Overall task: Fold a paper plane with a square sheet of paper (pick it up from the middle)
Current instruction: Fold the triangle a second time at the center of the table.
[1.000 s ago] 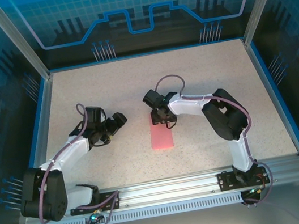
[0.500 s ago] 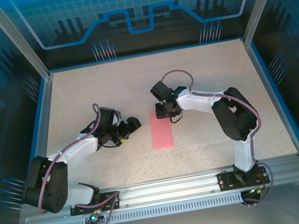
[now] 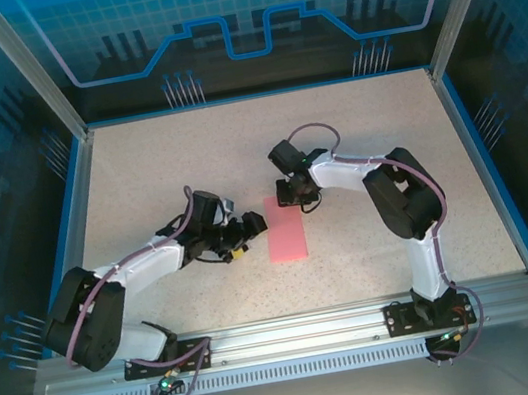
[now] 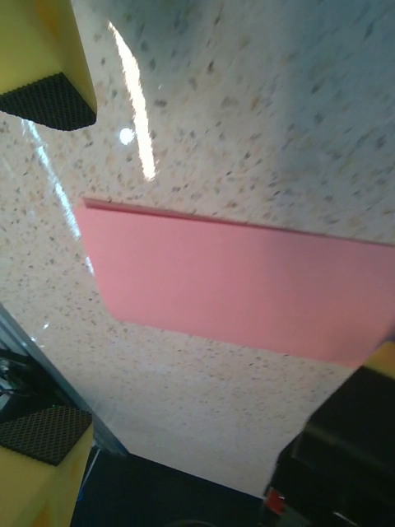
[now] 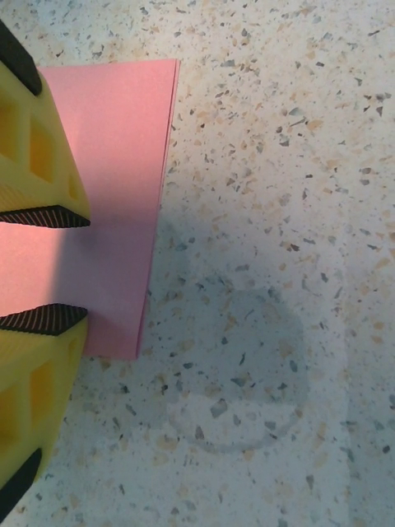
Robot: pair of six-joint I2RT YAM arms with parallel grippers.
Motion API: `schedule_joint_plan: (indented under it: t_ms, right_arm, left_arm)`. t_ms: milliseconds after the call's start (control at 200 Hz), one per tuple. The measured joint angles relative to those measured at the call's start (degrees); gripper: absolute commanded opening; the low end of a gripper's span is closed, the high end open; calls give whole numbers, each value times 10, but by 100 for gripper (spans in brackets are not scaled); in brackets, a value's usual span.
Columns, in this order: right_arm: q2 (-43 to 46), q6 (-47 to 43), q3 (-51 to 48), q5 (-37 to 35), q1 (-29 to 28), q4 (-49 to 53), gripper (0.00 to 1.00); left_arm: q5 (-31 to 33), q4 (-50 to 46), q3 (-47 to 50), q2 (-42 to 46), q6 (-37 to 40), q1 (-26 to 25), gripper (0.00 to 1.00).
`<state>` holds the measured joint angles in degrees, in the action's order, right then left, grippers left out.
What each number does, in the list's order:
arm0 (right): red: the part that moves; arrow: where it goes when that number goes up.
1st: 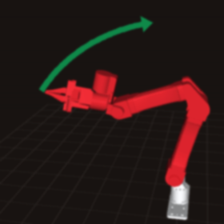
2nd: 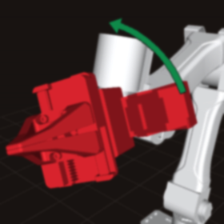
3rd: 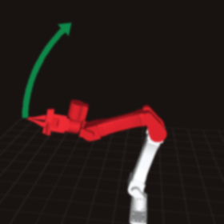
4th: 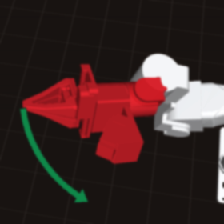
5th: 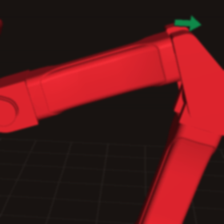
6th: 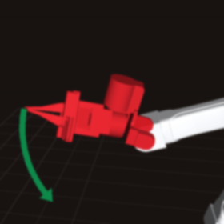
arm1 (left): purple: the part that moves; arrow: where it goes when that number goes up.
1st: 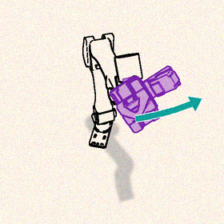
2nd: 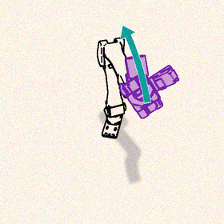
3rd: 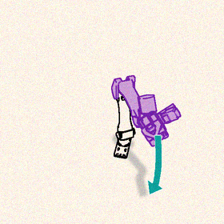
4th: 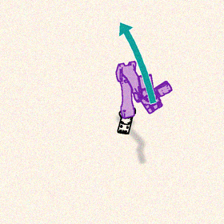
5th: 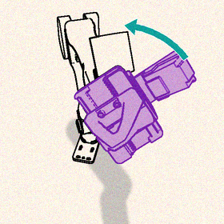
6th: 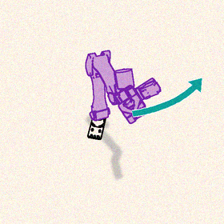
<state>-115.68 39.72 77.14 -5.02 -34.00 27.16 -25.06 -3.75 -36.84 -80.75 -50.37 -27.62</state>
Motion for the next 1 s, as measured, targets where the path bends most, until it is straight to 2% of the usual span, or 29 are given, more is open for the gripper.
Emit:
schedule_joint_plan:
  t_ms: [485, 780, 1000]
  right_arm:
    - [0, 23, -8, 41, 19, -13, 36]
    - [0, 23, -10, 43, 19, -15, 36]
    - [1, 23, -12, 43, 19, -18, 36]
  left_arm:
    - [-18, 24, 2, -46, -45, -66, 90]
    - [-18, 28, -2, -72, -52, -77, 89]
    - [-18, 28, -7, -79, -52, -86, 84]
